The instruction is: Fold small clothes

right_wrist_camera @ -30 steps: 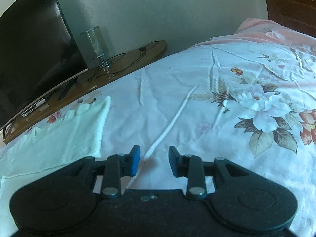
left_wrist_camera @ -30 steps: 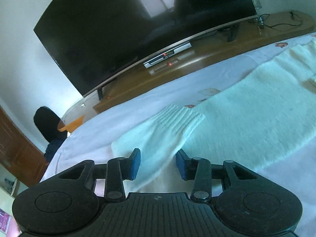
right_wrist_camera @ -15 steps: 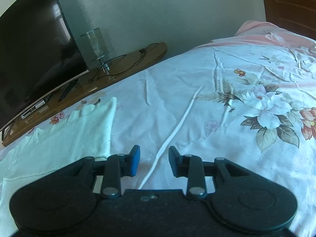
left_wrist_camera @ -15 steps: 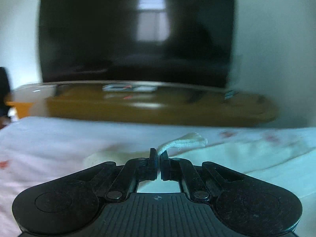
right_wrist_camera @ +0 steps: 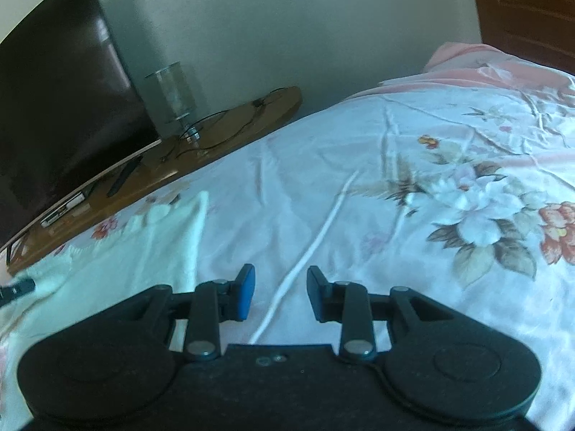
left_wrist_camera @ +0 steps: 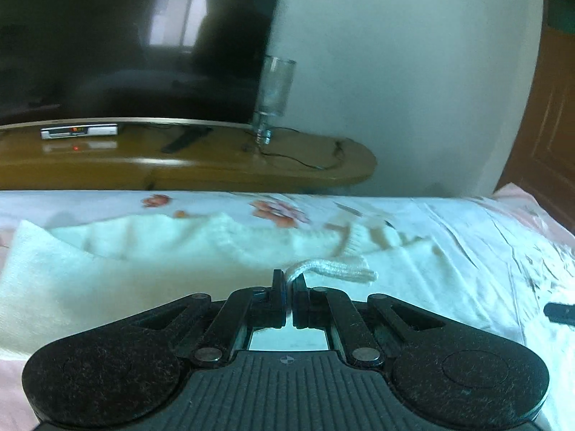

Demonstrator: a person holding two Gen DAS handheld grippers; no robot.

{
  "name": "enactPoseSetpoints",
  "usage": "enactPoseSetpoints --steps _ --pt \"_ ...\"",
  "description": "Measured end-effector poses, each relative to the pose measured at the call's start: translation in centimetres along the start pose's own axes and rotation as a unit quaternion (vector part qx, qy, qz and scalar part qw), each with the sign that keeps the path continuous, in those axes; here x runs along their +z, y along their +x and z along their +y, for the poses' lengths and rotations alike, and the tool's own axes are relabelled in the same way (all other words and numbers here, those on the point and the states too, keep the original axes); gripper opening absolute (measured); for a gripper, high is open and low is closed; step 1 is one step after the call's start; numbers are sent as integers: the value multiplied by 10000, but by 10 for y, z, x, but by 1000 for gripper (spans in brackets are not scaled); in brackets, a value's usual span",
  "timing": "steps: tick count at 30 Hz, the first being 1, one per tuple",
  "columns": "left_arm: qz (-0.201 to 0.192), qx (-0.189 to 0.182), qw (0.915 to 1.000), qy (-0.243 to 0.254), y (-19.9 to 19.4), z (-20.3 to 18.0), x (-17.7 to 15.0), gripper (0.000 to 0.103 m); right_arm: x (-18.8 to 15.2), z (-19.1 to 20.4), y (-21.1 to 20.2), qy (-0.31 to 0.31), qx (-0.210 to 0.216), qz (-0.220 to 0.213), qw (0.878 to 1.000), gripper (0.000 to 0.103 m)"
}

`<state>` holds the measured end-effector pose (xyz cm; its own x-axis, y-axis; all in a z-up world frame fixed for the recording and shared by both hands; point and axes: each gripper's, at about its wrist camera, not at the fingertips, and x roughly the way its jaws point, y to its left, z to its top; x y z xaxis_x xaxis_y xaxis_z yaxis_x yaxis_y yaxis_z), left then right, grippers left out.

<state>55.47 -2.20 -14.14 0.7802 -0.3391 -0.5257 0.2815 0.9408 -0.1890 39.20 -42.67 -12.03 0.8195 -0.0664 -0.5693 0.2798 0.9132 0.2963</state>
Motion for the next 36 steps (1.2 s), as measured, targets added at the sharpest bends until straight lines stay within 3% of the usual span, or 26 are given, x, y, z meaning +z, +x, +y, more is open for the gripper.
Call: enactPoseSetpoints --steps 9,15,16,18,21,23,26,29,33,36 --pt "181 -19 9998 62 14 -36 -7 3 11 -40 -1 230 -146 -68 9996 32" --pt "642 6 9970 439 30 -56 -22 4 10 -48 2 210 -173 67 9996 33" --pt "648 71 9962 573 26 -61 -21 11 9 -49 1 233 -166 86 9996 33" --pt "501 -94 9975 486 8 -61 -20 68 10 -47 1 310 -87 125 9994 34" --pt "61 178 9991 377 -34 -48 -23 71 10 -31 -1 341 265 132 9990 38" --pt "-143 462 9988 27 -62 -23 -27 71 11 -10 4 345 714 218 9966 46" --pt "-210 1074 9934 -347 -92 21 -38 71 8 26 22 493 1491 485 9864 47" --pt "12 1449 9870 -689 -102 64 -48 71 0 60 53 922 2101 1022 9679 47" --pt "199 1548 9837 -891 -102 99 -57 71 -18 92 93 1458 2492 1677 9426 47" --pt "268 1402 9843 -1039 -96 116 -60 71 -22 107 106 1626 2545 1681 9384 48"
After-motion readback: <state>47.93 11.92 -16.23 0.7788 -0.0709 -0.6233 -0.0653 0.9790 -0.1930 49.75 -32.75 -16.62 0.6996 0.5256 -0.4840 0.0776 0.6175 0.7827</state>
